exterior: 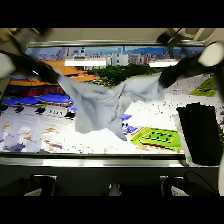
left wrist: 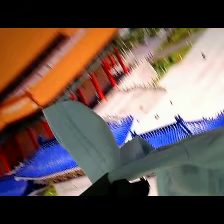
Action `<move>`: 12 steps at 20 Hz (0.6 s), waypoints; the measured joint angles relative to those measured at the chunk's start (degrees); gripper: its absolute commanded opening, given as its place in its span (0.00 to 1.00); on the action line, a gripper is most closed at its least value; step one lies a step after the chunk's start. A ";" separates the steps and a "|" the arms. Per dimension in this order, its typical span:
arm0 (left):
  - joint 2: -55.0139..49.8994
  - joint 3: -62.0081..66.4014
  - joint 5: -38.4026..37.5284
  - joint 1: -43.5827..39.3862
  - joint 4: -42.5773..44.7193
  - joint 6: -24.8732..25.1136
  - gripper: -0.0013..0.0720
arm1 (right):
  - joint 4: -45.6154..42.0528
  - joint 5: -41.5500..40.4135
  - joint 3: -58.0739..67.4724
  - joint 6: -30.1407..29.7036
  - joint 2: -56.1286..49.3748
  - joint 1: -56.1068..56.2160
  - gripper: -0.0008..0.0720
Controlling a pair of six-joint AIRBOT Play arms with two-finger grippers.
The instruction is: Fold the shirts.
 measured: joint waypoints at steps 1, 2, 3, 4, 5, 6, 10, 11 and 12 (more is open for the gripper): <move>1.66 5.09 -0.11 0.00 2.58 -1.55 0.05 | -2.10 -1.66 2.54 1.18 3.52 0.00 0.04; 3.69 9.25 0.42 0.00 4.63 -3.52 0.05 | -3.91 -3.58 4.61 2.51 7.45 0.02 0.04; 5.92 11.82 1.97 0.00 5.55 -5.46 0.05 | -5.18 -5.05 6.03 3.78 11.06 0.07 0.04; 8.17 12.96 4.33 -0.02 5.90 -7.10 0.05 | -6.14 -6.21 6.97 4.96 14.03 0.07 0.04; 10.60 13.20 7.30 -0.04 6.01 -8.74 0.05 | -7.08 -6.69 7.67 5.95 16.61 0.07 0.04; 12.55 12.94 10.29 -0.04 6.14 -10.14 0.05 | -7.67 -6.73 8.22 6.82 19.02 0.07 0.04; 17.35 12.07 22.45 -0.09 6.45 -13.51 0.05 | -8.83 -3.87 9.18 8.57 23.93 0.09 0.04; 17.73 11.96 24.92 -0.09 6.51 -13.94 0.05 | -8.87 -2.56 9.29 9.05 24.37 0.09 0.04; 17.92 11.89 27.02 -0.09 6.51 -14.19 0.05 | -8.96 -0.81 9.35 9.49 24.59 0.09 0.04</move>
